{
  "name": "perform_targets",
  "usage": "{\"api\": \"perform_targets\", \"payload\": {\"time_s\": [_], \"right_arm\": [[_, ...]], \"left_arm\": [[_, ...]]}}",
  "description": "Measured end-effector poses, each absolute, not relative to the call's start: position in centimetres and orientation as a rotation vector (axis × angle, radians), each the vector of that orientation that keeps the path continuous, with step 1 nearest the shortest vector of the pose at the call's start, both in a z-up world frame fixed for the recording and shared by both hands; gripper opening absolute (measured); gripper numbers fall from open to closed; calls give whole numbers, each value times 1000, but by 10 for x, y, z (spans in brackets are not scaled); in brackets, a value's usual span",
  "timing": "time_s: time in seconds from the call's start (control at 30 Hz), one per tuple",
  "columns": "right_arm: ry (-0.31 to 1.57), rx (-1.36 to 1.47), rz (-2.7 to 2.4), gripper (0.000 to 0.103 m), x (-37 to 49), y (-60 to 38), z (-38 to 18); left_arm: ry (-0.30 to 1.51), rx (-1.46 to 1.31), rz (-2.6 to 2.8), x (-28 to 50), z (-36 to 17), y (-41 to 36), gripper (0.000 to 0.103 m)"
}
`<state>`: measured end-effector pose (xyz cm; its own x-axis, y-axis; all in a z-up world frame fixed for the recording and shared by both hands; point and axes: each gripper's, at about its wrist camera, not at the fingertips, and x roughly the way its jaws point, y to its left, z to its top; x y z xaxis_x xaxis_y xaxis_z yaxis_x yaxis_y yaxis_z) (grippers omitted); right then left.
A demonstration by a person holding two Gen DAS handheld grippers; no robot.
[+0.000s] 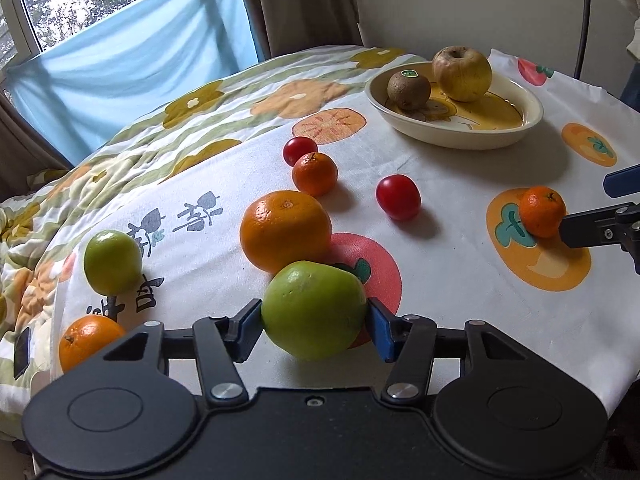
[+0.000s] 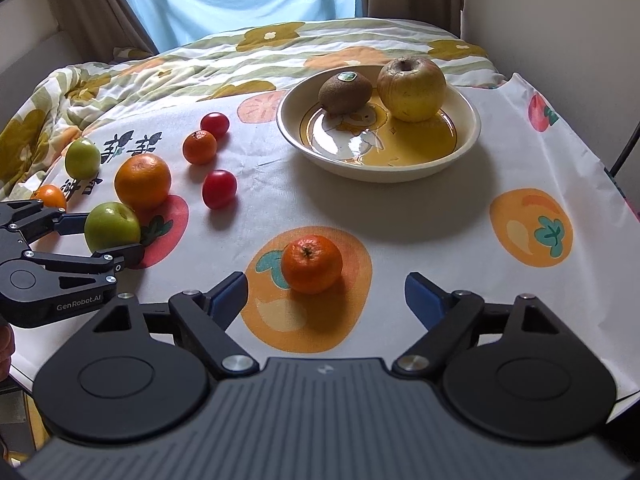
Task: Organize fruits
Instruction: 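Grasp the green apple with the left gripper while the right gripper grasps the tangerine, then carry the green apple with the left gripper while the right gripper carries the tangerine toward the bowl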
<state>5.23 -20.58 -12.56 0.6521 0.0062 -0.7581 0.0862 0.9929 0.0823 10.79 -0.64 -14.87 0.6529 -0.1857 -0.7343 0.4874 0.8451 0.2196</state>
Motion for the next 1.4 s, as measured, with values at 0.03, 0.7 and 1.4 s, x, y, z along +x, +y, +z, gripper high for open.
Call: {"api": "perform_targets", "payload": {"time_s": [0.03, 0.7, 1.4], "right_arm": [[861, 113, -46, 97, 53, -206, -126], [890, 95, -25, 72, 75, -201, -144], [835, 59, 20, 53, 74, -207, -115]], "left_arm": [[772, 416, -395, 108, -149, -6, 59], [804, 372, -371, 93, -146, 4, 59], [793, 266, -289, 71, -111, 4, 59]]}}
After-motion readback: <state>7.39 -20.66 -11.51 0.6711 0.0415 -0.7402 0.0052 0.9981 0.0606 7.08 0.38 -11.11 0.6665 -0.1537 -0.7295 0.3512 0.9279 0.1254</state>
